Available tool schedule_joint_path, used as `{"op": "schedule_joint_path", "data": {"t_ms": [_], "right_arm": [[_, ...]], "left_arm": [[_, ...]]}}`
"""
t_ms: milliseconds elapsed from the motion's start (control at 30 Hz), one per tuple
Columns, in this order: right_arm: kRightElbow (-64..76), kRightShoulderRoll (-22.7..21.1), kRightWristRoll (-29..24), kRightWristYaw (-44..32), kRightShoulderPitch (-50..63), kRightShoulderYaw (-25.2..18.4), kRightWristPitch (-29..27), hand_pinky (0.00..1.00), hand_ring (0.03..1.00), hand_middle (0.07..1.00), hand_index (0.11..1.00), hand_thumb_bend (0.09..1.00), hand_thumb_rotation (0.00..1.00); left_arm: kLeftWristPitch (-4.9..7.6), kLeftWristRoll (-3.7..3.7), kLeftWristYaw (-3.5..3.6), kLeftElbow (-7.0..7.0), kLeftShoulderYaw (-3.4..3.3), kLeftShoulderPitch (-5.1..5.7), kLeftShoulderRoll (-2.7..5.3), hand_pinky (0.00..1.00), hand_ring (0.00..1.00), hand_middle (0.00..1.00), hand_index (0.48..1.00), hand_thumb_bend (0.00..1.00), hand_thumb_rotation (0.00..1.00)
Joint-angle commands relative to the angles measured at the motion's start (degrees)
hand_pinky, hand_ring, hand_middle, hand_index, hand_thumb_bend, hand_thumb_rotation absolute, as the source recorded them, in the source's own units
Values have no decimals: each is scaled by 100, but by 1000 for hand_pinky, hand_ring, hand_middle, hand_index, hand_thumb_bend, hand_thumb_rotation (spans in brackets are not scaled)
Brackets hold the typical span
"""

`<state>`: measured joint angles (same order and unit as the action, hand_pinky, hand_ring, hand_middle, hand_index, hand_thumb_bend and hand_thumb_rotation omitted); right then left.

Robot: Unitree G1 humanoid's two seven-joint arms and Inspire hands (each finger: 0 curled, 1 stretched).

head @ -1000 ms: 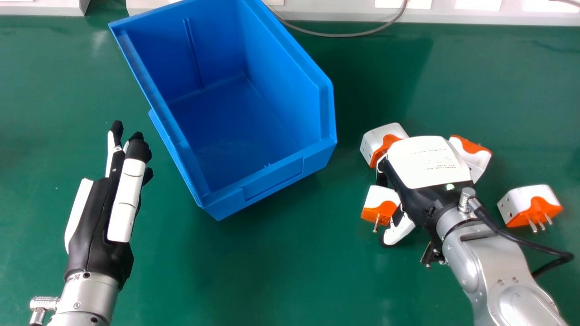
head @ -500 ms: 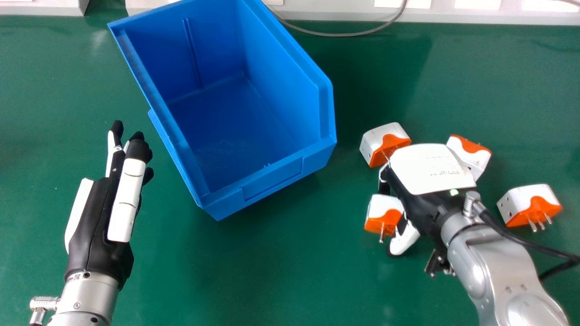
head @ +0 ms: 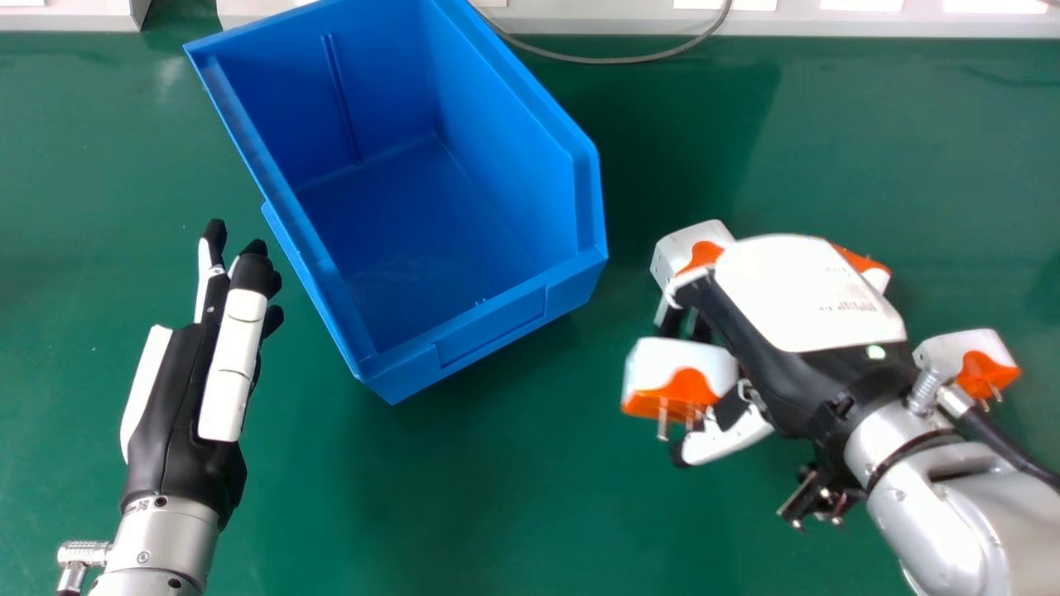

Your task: Pick all objects and put in blue box

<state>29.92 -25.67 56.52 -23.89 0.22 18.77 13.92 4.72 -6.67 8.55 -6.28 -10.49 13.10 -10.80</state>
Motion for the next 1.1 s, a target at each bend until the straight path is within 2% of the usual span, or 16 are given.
{"op": "schedule_joint_path", "data": {"t_ms": [0,67,200,333,467,633,700,833,900,1067], "right_arm": [[314,49,-28,101,-363,-56,-290,61,166,473,491,519,0],[351,121,-46,56,-597,-15,-464,37,112,471,487,520,0],[200,383,-44,212,-1150,110,-795,40,100,470,486,521,0],[-430,736,-78,541,-1779,269,-1090,39,96,470,482,521,0],[-1112,984,-96,763,-2364,388,-1284,33,90,464,478,524,0],[-1965,1456,-201,777,-3159,474,-1154,33,91,469,483,522,0],[-2550,1617,-171,1009,-3555,539,-1191,35,93,469,484,522,0],[-3808,1789,45,1683,-4301,781,-1291,37,94,469,485,523,0],[-4385,1838,105,1997,-4610,899,-1343,35,92,469,484,524,0],[-6234,2153,255,2763,-5541,1263,-1326,37,93,470,480,526,0]], "left_arm": [[113,43,-15,14,-34,-66,-20,944,961,990,986,771,1000],[131,52,-20,41,-28,-78,-17,943,961,989,985,773,1000],[203,74,-29,205,-29,-142,-14,942,960,989,985,773,1000],[180,81,-52,121,-6,-104,14,942,960,989,985,774,1000],[194,75,-56,172,-15,-120,9,940,960,988,984,774,1000],[226,69,-63,182,-11,-85,18,941,961,988,984,776,1000],[241,60,-64,191,-23,-72,22,942,962,989,984,777,1000],[214,33,-77,59,-40,24,44,947,964,990,985,778,1000],[218,28,-84,54,-47,36,54,955,967,991,985,778,1000],[217,59,-149,-33,-34,106,103,981,975,995,987,780,1000]]}}
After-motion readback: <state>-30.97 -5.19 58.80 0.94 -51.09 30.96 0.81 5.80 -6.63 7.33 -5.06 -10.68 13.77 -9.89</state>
